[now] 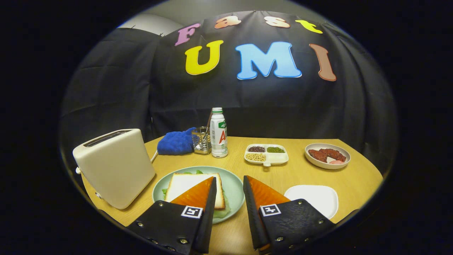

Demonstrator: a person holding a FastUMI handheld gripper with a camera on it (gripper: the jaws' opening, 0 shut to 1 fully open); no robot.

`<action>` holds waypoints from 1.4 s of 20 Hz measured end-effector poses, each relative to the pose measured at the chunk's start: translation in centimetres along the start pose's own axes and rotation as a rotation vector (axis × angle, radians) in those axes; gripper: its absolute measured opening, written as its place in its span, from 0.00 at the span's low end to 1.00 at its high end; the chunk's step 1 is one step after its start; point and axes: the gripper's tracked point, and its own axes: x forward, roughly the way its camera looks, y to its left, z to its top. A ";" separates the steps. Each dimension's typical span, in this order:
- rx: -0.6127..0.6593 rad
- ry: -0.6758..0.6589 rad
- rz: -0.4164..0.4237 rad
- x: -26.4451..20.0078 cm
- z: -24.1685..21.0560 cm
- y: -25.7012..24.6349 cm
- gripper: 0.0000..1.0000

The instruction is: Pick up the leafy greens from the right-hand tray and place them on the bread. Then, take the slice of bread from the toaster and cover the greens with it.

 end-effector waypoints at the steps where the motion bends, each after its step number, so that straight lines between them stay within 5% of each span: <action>1: -0.006 -0.026 -0.007 -0.5 0.7 -1.1 0.45; 13: -0.026 -0.143 -0.186 -5.3 4.4 -16.7 0.45; 23: 0.029 -0.153 -0.205 -7.9 2.8 -28.4 0.44; 28: -0.060 -0.237 -0.236 -10.7 3.8 -35.1 0.44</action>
